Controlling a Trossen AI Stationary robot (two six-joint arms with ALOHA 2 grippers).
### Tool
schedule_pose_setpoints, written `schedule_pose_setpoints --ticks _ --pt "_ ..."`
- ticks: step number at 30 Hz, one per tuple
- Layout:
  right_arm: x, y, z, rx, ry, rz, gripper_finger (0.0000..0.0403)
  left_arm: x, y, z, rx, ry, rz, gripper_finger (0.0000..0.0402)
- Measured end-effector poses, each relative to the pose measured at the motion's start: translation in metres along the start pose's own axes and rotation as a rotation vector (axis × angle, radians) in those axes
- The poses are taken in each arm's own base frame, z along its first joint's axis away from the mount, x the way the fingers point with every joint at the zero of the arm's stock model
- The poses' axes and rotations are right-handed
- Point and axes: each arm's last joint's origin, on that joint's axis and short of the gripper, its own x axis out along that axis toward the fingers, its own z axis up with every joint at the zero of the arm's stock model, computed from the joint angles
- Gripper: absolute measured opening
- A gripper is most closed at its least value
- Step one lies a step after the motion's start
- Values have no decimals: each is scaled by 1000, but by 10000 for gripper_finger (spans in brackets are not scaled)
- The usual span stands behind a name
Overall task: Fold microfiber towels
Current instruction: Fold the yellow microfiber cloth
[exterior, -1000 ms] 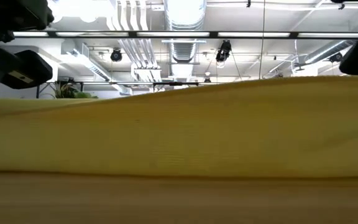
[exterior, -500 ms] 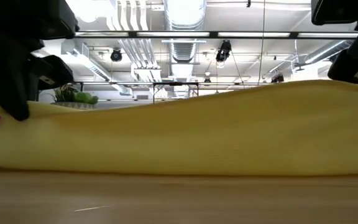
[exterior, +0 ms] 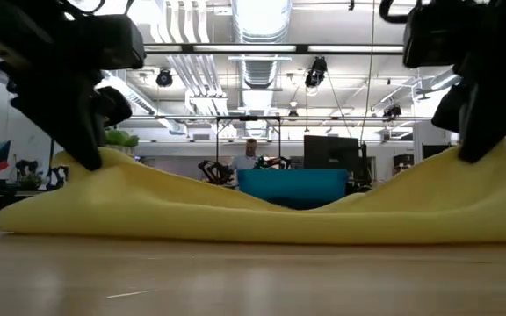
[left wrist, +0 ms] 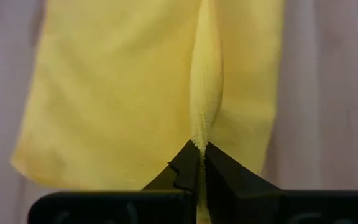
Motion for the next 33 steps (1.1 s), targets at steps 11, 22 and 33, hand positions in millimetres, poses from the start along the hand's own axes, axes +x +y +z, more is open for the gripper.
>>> schedule_pose_setpoints --ticks 11,22,33 --pt "-6 -22 7 -2 -2 -51 9 -8 18 2 18 4 86 0" --pt "-19 -56 6 55 -45 -72 9 -5 36 -10 -20 1 156 0" --pt "-23 -81 24 55 -54 -76 9 -3 58 -3 -58 -9 202 0"
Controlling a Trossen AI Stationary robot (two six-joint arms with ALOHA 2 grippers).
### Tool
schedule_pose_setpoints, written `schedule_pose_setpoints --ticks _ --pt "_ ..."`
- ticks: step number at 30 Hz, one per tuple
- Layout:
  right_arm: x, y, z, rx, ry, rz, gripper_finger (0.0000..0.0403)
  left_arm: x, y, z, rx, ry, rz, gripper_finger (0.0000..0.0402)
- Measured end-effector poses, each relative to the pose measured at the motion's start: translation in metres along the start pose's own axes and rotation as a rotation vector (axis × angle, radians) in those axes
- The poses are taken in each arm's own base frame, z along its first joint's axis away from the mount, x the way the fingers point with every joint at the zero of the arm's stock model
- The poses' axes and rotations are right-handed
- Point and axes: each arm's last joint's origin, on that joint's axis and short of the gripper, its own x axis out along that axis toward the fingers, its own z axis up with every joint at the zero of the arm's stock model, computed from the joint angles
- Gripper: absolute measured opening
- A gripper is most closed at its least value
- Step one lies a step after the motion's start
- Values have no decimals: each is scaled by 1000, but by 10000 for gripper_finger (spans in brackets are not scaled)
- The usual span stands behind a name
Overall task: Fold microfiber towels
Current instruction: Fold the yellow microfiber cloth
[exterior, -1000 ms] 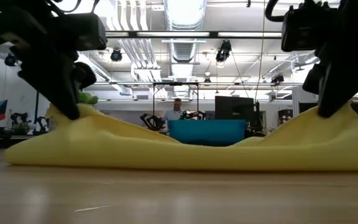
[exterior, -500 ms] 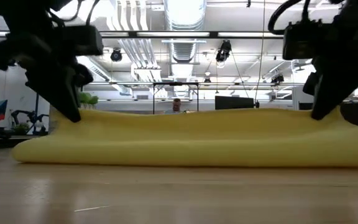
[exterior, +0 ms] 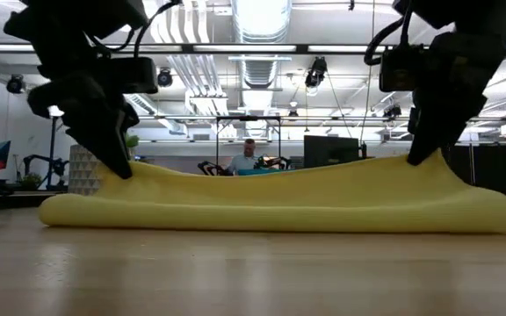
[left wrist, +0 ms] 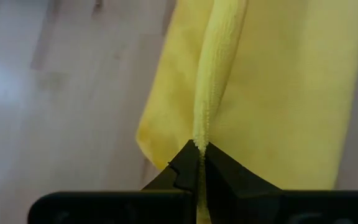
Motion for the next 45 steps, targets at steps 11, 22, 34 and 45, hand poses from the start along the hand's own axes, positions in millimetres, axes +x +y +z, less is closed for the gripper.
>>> schedule_pose_setpoints --ticks 11,22,34,45 --pt "6 -17 7 54 25 -41 47 14 19 -9 -4 63 49 36" --pt "-11 -20 22 201 -103 -15 138 11 46 -5 -108 42 107 182" --pt "-28 60 -11 388 -369 239 107 -16 29 55 1 -318 -306 140" --pt "-62 99 -62 486 -784 219 97 77 -11 145 367 -301 -456 6"
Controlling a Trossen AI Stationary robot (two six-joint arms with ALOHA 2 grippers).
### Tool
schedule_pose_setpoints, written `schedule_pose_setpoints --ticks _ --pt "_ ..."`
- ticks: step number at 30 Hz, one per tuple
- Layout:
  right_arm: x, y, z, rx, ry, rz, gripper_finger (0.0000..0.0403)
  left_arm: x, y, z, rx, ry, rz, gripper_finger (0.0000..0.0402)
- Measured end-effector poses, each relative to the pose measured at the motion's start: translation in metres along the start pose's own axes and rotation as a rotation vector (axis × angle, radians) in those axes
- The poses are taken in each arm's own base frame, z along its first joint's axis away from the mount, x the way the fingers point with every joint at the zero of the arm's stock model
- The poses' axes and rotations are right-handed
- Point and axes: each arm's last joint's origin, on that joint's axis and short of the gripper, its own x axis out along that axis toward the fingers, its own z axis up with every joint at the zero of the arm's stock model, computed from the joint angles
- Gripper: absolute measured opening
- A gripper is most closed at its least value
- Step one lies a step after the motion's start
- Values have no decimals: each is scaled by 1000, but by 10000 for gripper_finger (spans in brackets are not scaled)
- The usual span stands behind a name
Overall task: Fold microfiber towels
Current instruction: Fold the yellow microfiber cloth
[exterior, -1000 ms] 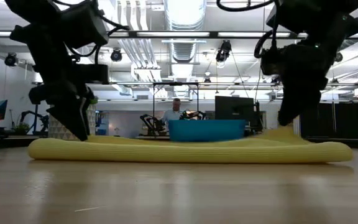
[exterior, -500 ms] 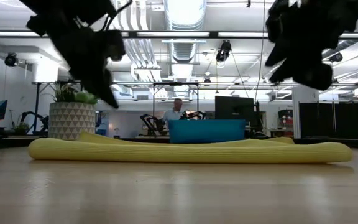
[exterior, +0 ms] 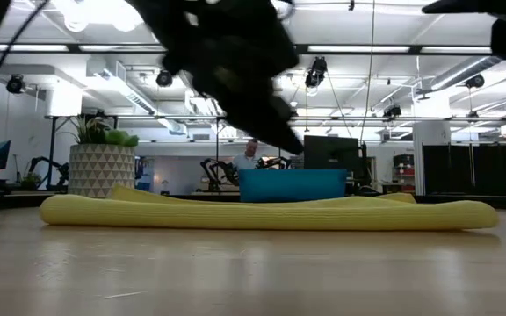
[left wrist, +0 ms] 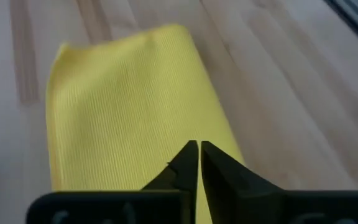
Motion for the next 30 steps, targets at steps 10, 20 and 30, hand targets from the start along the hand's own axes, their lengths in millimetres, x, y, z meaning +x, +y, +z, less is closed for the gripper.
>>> schedule_pose_setpoints --ticks 10,20,30 --pt "-8 19 7 -38 -42 30 97 81 29 31 55 94 -74 8" --pt "-8 24 10 -90 -44 31 97 99 52 37 -98 264 227 8" --pt "-5 20 5 -119 -40 10 97 23 81 75 -281 144 505 7"
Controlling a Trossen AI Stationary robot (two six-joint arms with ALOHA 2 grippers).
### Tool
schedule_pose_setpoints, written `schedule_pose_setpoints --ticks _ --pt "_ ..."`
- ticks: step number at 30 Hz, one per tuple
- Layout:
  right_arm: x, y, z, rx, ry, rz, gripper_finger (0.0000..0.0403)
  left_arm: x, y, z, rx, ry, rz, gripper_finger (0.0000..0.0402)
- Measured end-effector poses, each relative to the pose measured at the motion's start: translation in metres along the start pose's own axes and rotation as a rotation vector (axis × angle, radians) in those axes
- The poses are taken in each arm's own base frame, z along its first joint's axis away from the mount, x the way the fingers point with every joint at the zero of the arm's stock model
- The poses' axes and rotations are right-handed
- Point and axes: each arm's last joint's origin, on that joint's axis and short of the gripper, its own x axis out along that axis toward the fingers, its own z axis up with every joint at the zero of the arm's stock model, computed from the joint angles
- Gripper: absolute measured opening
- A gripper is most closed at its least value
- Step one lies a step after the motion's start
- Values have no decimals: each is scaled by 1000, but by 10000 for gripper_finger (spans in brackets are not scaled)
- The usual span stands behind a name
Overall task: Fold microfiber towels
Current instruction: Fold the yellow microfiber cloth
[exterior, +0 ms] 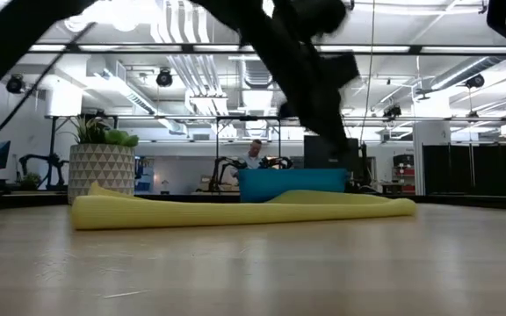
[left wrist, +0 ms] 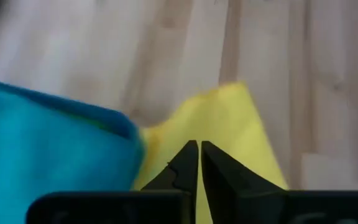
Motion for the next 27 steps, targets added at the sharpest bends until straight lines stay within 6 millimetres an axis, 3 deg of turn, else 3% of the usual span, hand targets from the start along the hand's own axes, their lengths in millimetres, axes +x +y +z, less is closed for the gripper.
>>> schedule_pose_setpoints --ticks 3,5,8,10,13,18,22,27 --pt "13 0 -7 20 16 -7 97 -37 12 -2 -6 25 9 2" --pt "33 -1 -15 47 88 3 97 -55 17 -14 -6 54 12 1" --pt "76 -5 -28 39 195 26 97 -91 21 -36 -40 54 8 1" --pt "109 -6 -33 27 172 12 93 -120 25 -54 -91 25 3 0" --pt "153 -9 -35 -16 132 -62 80 -155 25 -89 -174 3 -16 0" --pt "227 -13 -35 -35 212 -68 41 -215 15 -147 -315 -90 -122 0" --pt "272 -6 -42 -105 324 -77 18 -241 9 -193 -411 -148 -207 0" --pt "305 -3 -49 -193 429 -229 12 -254 7 -236 -520 -221 -277 0"
